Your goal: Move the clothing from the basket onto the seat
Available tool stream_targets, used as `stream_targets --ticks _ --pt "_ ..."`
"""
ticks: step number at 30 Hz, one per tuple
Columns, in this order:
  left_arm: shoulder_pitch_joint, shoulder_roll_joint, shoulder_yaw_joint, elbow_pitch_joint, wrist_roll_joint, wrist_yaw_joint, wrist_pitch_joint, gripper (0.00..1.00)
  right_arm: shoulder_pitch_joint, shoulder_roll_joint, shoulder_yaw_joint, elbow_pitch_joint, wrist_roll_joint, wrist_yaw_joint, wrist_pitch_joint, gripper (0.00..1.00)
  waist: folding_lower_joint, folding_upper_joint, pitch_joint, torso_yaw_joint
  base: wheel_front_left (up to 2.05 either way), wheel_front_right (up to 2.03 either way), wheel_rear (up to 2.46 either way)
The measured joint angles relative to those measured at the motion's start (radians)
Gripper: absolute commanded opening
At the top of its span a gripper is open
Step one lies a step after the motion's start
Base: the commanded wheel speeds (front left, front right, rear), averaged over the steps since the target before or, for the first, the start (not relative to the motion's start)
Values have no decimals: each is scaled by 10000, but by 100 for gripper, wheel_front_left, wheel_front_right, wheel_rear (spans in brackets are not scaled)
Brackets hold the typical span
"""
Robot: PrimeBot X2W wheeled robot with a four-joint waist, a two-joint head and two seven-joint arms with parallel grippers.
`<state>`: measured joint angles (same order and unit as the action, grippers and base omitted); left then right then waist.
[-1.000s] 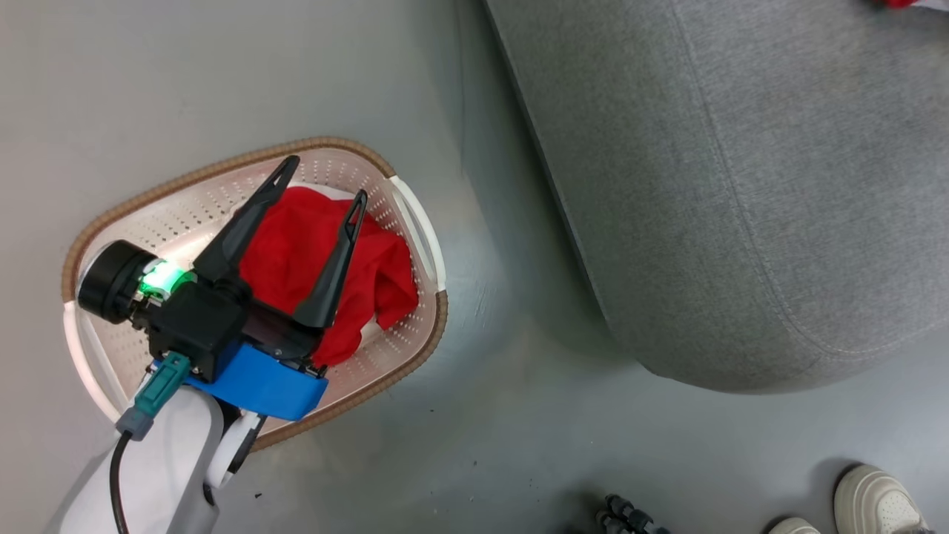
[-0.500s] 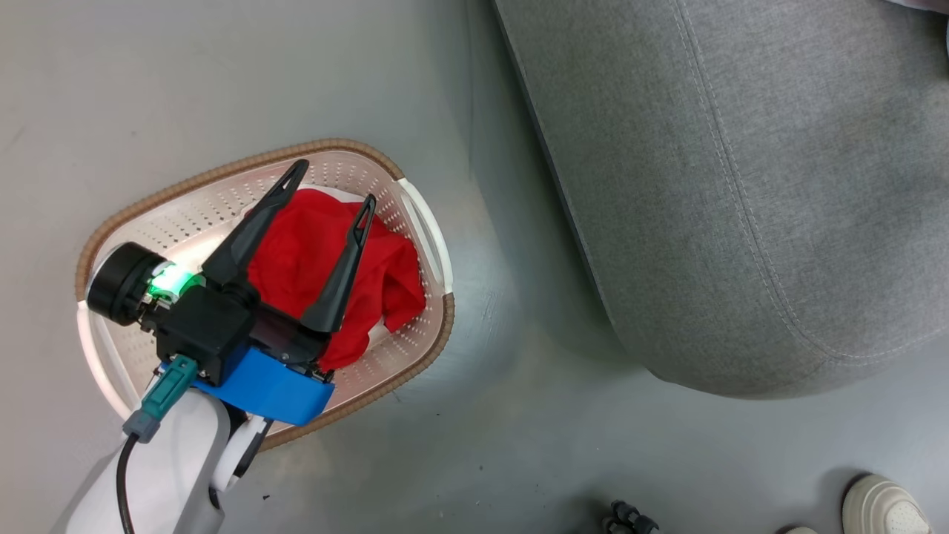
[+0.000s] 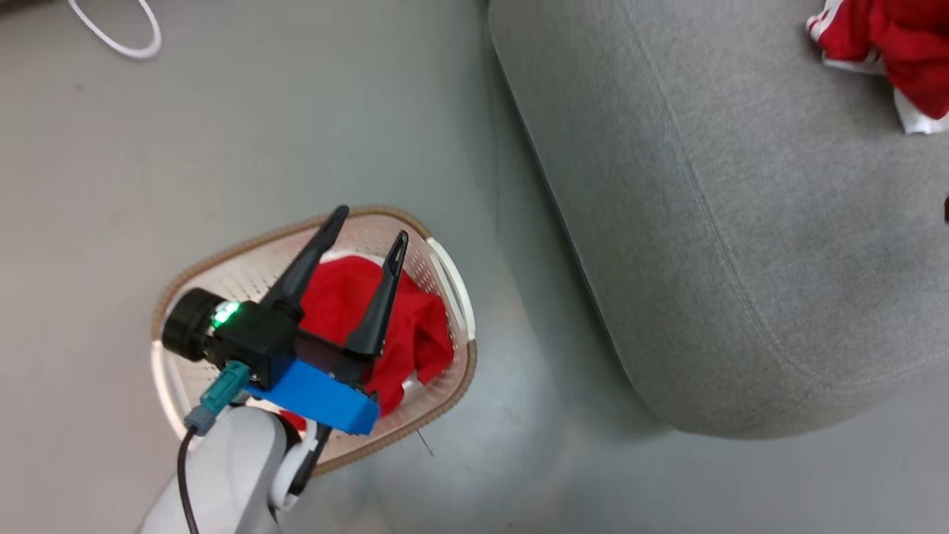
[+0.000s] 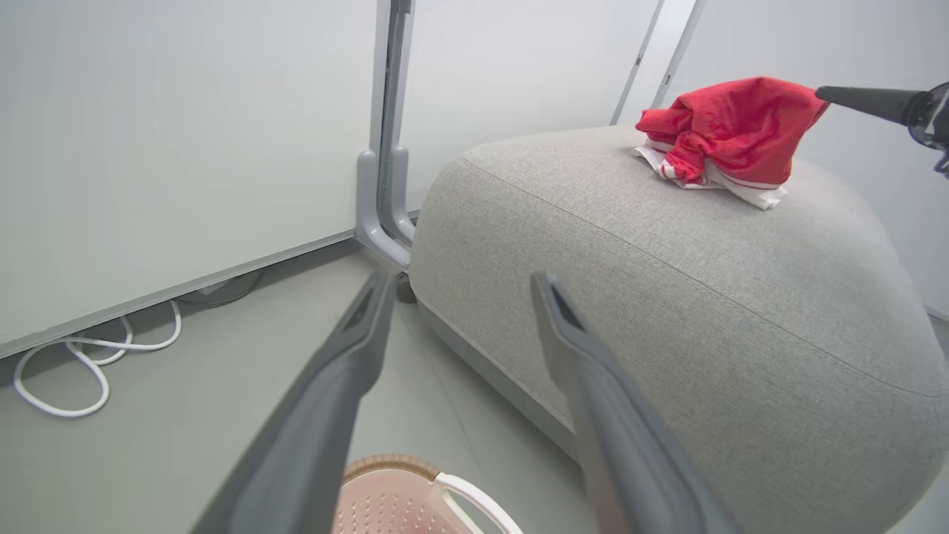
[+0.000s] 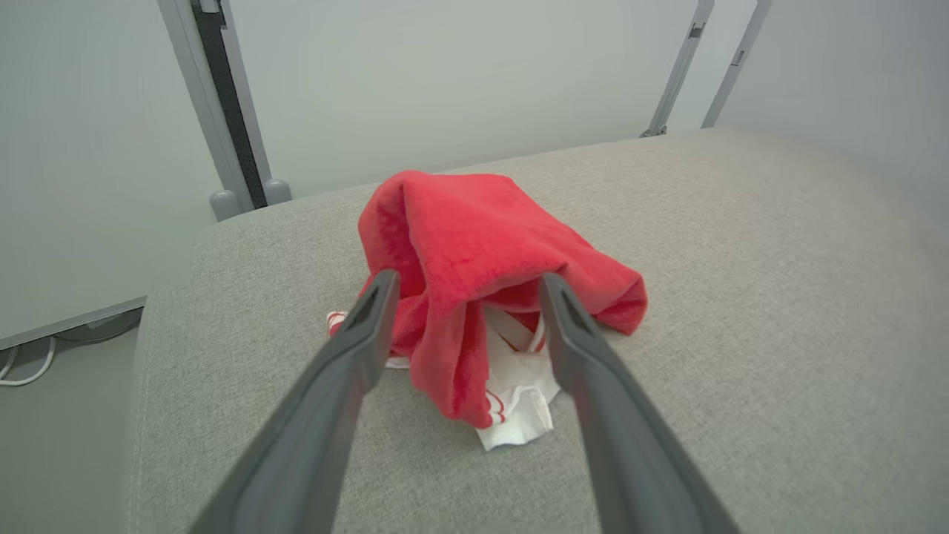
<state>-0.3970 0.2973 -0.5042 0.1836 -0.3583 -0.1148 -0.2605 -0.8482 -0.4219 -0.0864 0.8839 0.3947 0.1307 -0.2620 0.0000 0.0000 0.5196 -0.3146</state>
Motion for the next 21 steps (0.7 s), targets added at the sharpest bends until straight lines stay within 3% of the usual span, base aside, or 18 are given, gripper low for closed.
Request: stream_targets --ticks 9,21 --pt "1169 -1114 1106 558 -171 -92 -12 100 1550 29 1030 -1081 -520 0 117 100 -2 0 -2049 484 0 0 0" --pt "2901 -1615 2341 915 -8 -148 -13 100 4426 884 1875 -4054 -387 0 717 100 -3 1 -4261 1242 0 0 0"
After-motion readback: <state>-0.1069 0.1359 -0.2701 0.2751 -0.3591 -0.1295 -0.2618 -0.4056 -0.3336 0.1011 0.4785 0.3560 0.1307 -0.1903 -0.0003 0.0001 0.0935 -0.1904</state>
